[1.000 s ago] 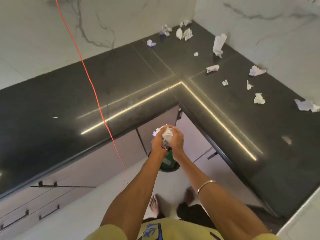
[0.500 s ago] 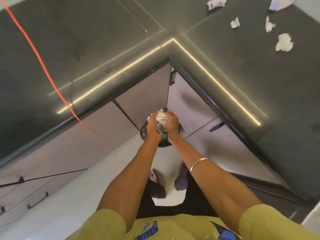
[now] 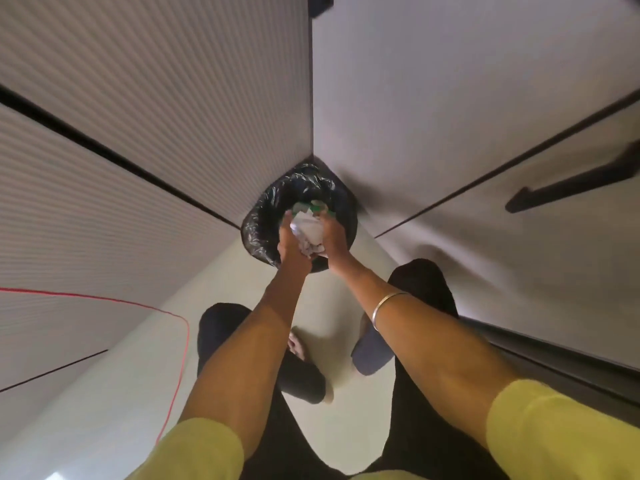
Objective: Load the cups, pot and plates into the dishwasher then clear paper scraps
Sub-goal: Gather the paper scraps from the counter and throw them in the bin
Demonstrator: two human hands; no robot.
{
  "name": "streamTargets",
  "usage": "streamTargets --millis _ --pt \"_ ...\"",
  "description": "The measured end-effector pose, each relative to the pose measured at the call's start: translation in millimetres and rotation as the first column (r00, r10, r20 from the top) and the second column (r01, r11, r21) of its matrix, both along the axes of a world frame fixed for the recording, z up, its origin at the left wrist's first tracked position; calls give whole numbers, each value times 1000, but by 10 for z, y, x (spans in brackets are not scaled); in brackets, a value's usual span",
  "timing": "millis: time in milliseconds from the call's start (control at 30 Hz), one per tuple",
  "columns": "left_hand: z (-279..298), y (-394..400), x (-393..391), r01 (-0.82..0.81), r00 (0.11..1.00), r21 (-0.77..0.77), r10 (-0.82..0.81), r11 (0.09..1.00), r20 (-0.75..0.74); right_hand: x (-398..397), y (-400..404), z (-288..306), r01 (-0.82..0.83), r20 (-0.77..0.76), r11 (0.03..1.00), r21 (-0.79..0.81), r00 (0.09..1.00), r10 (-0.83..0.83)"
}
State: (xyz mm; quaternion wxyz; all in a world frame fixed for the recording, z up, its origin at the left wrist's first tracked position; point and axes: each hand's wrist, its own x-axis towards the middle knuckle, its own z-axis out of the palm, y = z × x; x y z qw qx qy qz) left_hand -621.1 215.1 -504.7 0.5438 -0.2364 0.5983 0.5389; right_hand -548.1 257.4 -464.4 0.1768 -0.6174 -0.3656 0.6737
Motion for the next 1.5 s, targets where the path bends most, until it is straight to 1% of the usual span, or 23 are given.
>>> streamTargets --millis 33,100,167,200,300,400,467,567,667,733,767,833,867,933,1000,1033,1067,1167,1267,1333,1433,1500 --pt "-120 19 -16 -37 999 9 36 999 37 -1 13 -173 5 -52 1000 -25 999 -6" --pt "-293 30 -49 -124 979 58 113 991 168 13 46 -387 -32 -121 994 -107 992 19" --pt "-307 10 -58 -178 955 114 144 977 257 64 71 -488 -88 -112 981 -172 991 69" --pt "-302 -10 -60 -191 946 139 145 972 291 89 78 -496 -88 -104 974 -207 992 68" --pt "-125 -86 -16 -176 931 144 118 974 344 187 82 -480 -100 -93 946 -308 993 74" --pt "238 -185 36 -143 918 134 80 981 389 291 11 -196 -83 -78 929 -360 995 58" --pt "523 -245 81 -138 922 114 86 984 377 356 -16 97 -108 -78 926 -362 993 86" --pt "975 -344 152 -135 952 73 109 988 287 419 -59 578 -123 -28 921 -371 992 122" --pt "1484 -464 195 -34 980 30 27 999 196 483 -108 1112 -98 44 926 -364 992 122" --pt "1849 -543 234 16 991 10 -17 1000 133 528 -155 1476 -128 86 932 -339 982 167" --pt "2040 -573 251 20 995 -7 -19 1000 96 545 -178 1621 -192 144 937 -292 960 241" --pt "2391 -624 265 31 999 -49 -31 998 12 568 -233 1954 -414 312 894 -172 837 449" --pt "2572 -644 254 47 998 -83 -50 995 -30 567 -265 2124 -505 383 854 -126 770 511" --pt "2955 -681 253 140 981 -146 -157 979 -112 561 -319 2491 -594 422 799 -90 704 571" --pt "3340 -725 293 273 923 -200 -315 941 -221 560 -344 2837 -654 445 756 -34 667 597" --pt "3525 -750 327 314 894 -223 -366 923 -258 556 -344 3005 -685 442 728 -20 647 621" --pt "3707 -782 358 349 867 -247 -411 904 -282 552 -342 3172 -720 448 694 -12 616 647" --pt "4144 -867 418 468 759 -314 -558 826 -336 528 -294 3655 -768 489 640 10 562 667" --pt "4503 -912 489 532 687 -355 -637 769 -349 556 -240 4019 -810 545 586 12 497 675" --pt "4703 -931 528 555 657 -346 -654 756 -376 564 -229 4175 -831 579 556 11 458 674" --pt "4860 -910 540 576 605 -361 -680 733 -415 552 -171 4179 -858 644 513 -42 369 670" --pt "4895 -903 510 598 549 -394 -715 698 -433 550 -149 4097 -871 668 483 -87 308 677"
